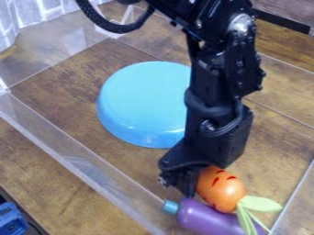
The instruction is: Move the carrot to the left side
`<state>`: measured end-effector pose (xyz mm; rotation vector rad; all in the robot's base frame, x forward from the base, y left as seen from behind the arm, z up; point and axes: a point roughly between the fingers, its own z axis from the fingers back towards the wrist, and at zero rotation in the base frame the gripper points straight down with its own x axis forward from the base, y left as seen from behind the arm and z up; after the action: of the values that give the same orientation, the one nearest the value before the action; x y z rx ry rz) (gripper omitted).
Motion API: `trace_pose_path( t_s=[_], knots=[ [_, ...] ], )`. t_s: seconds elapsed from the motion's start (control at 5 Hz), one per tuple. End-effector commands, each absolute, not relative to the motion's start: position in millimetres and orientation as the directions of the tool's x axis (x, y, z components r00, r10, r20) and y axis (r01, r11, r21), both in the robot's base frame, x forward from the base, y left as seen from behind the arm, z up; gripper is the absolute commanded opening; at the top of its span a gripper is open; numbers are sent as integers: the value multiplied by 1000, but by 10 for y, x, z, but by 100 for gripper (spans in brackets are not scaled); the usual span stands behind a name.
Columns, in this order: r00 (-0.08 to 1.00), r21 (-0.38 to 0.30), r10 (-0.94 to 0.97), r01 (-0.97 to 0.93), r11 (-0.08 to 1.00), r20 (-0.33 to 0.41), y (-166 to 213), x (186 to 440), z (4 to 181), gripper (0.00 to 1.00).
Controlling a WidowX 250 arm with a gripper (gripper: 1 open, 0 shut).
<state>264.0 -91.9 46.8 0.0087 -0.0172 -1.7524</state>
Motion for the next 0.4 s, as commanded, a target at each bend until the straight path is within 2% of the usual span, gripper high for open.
trace_pose_path(
  t_s=[0.0, 0.2],
  knots=[
    [-159, 66, -987, 985, -158, 12, -840, 2775, 481, 0],
    [-132, 65, -991, 989, -131, 8, -741, 2807, 355, 0]
  ],
)
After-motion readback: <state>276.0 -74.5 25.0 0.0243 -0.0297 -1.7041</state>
